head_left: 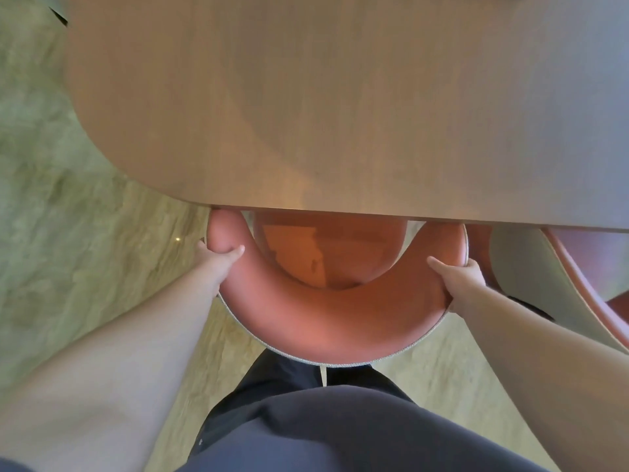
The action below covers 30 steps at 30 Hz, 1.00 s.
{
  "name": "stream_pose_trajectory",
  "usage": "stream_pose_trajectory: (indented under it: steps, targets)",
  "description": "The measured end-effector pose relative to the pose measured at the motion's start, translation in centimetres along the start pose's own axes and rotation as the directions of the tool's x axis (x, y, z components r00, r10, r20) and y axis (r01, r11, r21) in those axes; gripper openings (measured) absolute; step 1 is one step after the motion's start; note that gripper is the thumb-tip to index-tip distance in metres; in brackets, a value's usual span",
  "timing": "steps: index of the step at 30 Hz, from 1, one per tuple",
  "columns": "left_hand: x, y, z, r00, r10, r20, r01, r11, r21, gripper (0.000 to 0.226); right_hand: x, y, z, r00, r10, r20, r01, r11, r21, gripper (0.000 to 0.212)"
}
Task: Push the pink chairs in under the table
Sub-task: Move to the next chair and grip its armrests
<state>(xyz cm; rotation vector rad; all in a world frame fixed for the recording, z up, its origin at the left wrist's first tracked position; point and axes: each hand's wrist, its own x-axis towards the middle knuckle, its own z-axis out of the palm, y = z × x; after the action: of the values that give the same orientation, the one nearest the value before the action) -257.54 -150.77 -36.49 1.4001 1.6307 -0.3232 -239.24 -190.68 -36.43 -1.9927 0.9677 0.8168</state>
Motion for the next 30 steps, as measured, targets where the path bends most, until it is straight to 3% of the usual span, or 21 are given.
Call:
stream_pose_trajectory:
  steps: [4, 12, 30]
  targets:
    - [1.5, -0.3, 0.4, 1.000, -0.014, -0.008, 0.014, 0.999, -0.050, 0.086, 1.2, 0.3, 0.4, 0.997, -0.064, -0.033, 0.064, 0.998, -0.012, 0.058]
    - [1.5, -1.1, 0.5, 0.993, 0.086, -0.079, -0.084, 0.996, 0.029, 0.085, 1.6, 1.1, 0.3, 0.977, -0.195, -0.084, 0.190, 0.980, -0.059, 0.021]
    - [-0.2, -2.6, 3.3, 0.983, 0.170, -0.068, -0.171, 0.985, -0.011, 0.078, 2.3, 2.5, -3.0, 0.959, -0.234, -0.163, 0.233, 0.972, -0.023, 0.017]
